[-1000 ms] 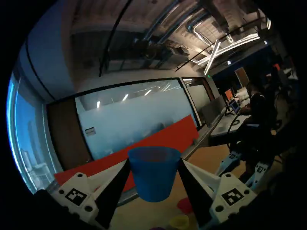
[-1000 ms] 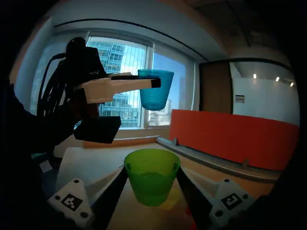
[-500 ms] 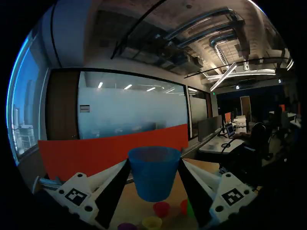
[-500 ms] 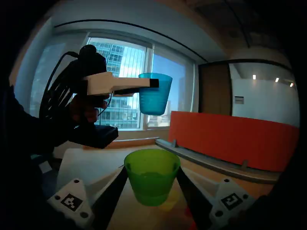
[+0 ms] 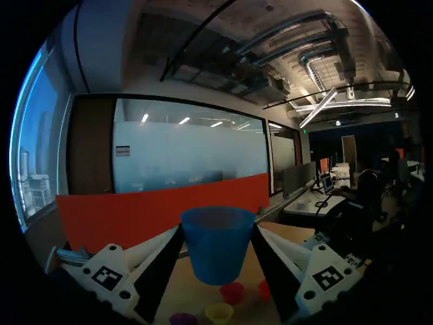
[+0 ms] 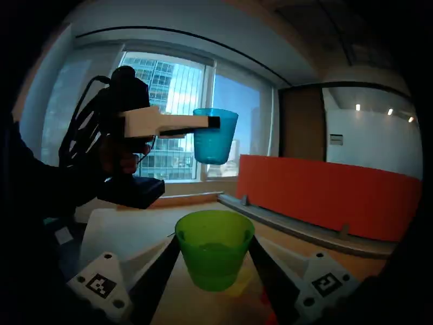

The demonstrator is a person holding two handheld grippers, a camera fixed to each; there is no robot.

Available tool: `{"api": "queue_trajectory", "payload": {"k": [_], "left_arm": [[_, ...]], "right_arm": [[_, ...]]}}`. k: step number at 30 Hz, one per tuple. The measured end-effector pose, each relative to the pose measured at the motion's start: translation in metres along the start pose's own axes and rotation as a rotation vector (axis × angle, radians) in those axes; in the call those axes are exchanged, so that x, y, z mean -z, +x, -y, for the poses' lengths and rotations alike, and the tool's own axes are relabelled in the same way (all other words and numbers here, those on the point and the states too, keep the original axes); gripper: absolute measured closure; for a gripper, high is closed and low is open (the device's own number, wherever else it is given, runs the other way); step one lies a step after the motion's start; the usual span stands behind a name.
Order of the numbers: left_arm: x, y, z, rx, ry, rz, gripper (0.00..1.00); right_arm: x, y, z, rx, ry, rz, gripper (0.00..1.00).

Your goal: Pour water

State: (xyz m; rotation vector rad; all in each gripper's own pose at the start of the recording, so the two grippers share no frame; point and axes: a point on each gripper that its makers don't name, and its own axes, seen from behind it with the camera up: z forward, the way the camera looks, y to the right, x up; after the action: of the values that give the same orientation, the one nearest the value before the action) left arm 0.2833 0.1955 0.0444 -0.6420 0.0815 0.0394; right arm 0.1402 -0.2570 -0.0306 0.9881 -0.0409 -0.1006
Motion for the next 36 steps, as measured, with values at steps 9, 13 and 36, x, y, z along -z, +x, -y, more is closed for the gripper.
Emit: {"api": "queue_trajectory", "payload": {"k": [9, 13, 36], "left_arm": [[0.009, -0.023, 0.009, 0.000, 0.012, 0.038, 0.15], [0.013, -0.035, 0.011, 0.001, 0.012, 0.057, 0.15], [0.033, -0.113, 0.009, -0.014, -0.015, 0.187, 0.14]], "right_arm": [[0.012, -0.005, -0.011, -0.022, -0.022, 0.013, 0.11], [0.018, -0.008, -0.016, -0.026, -0.033, 0.025, 0.11], [0.024, -0.035, -0.022, -0.045, -0.043, 0.105, 0.11]]}}
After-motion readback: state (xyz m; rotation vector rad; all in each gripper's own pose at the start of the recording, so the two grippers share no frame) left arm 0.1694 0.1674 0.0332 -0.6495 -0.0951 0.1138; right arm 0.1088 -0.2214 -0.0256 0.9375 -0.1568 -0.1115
